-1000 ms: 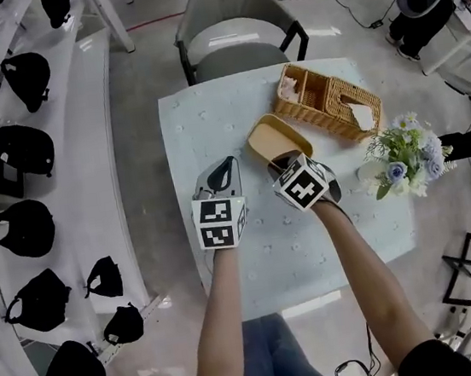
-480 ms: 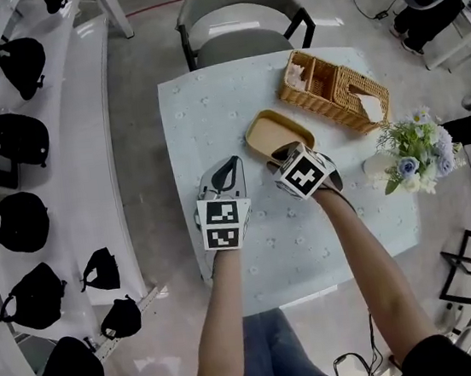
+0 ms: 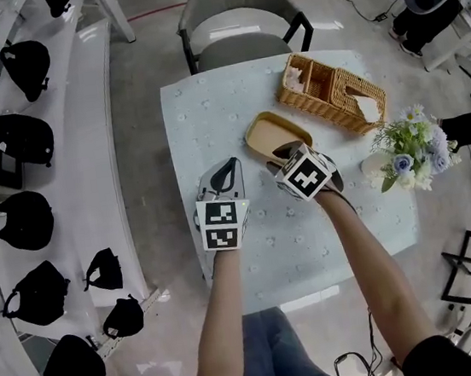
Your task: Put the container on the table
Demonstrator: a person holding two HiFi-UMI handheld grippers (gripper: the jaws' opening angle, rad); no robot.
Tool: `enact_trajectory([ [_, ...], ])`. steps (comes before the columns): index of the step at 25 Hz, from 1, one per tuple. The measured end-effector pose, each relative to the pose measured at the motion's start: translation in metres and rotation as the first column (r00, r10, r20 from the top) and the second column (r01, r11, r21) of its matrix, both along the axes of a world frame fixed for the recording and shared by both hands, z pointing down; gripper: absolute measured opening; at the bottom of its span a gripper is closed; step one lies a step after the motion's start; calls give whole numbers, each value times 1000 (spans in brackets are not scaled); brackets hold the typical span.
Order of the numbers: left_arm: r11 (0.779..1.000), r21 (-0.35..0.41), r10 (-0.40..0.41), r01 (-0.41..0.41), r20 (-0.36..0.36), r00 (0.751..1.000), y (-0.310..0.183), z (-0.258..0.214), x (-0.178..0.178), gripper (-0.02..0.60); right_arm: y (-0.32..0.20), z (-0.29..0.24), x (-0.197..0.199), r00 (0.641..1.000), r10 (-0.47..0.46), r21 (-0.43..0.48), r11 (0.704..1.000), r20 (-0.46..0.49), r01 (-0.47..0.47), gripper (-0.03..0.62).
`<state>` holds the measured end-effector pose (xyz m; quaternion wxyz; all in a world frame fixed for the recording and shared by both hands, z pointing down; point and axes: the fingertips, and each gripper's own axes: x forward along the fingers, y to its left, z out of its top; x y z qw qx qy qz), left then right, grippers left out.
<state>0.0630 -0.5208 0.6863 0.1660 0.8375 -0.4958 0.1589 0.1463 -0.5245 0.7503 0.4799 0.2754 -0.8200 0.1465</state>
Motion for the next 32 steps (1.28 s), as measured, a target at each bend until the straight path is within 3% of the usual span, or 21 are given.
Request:
enact_trajectory([
  [6,999,51,6,-6,5,1000,4,-52,-4,8,9,-75,1,987,82,97,991,135,-96,98],
  [10,992,126,25,-26,13,1000,16,-114,-4,8,23,-148,11,953,139,224,953,269,-203,33],
  [15,969,243,49,-50,12,999,38,-200,0,9,46,-246,40,853,192,365,842,485,-398,0],
  [20,928,363,81,-80,12,997,67,-278,5,8,81,-332,87,751,188,466,682,633,-564,0],
  [24,910,407,77,-76,13,997,109,-316,4,8,131,-376,123,701,187,496,585,688,-642,-2],
  [28,894,442,81,-72,-2,997,134,-338,4,8,169,-400,153,678,185,524,503,712,-688,-2],
  [32,887,457,81,-71,-3,997,155,-343,0,8,200,-410,166,655,191,524,458,731,-718,-2],
])
